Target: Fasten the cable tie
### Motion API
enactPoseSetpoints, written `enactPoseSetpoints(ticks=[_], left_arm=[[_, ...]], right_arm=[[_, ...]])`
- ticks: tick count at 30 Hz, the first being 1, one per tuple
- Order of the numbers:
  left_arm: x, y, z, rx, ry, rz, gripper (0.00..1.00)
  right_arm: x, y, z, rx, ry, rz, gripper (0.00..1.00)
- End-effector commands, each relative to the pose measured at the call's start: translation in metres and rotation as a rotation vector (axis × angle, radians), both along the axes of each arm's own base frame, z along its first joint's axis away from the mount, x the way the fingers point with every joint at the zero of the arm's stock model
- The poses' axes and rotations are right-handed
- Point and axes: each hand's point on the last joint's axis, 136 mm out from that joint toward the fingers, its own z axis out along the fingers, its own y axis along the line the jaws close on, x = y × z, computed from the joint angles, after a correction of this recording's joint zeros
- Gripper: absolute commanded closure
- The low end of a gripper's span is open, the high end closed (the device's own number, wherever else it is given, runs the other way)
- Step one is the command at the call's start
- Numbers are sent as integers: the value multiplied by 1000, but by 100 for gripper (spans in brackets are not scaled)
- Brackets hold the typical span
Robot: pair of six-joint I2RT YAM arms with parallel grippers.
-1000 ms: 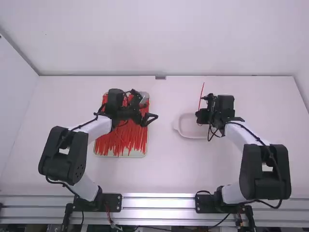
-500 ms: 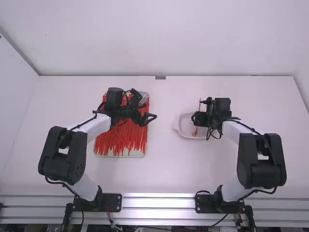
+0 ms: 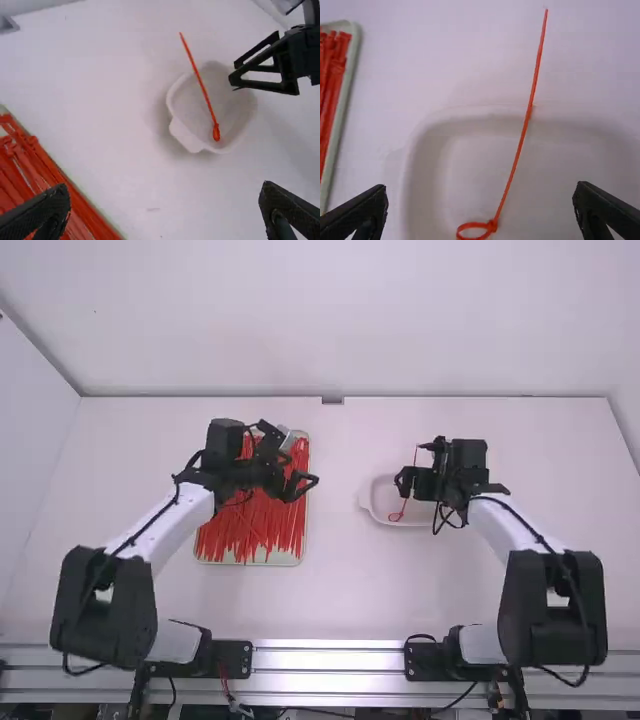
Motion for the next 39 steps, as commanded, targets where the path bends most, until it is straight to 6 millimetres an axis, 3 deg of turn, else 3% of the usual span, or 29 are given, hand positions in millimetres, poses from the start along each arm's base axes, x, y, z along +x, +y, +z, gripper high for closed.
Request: enactPoseSetpoints(ticks=[1, 7, 12, 21, 23, 28, 32, 39], left_arm=[[-7, 4, 30, -5, -56, 12, 1], [-21, 14, 47, 26, -69, 59, 1], [-22, 18, 47, 27, -67, 77, 1], [-11, 68, 50, 17, -106, 313, 12], [-9, 88, 51, 11, -127, 406, 16], [-14, 104, 54, 37, -220, 488, 24], [-27, 117, 40, 78, -229, 560, 33], [-52, 144, 10, 159, -242, 698, 49]], right_arm=[[-8, 1, 22, 9, -36, -3, 2], [-32, 9, 53, 11, -64, 23, 2], [-42, 14, 70, 1, -110, 48, 3], [-41, -27, 72, -140, -243, -28, 13], [-43, -34, 73, -171, -284, -60, 17], [-48, -49, 77, -230, -368, -132, 26], [-54, -64, 80, -282, -447, -206, 35], [-83, -66, 51, -291, -452, -218, 51]])
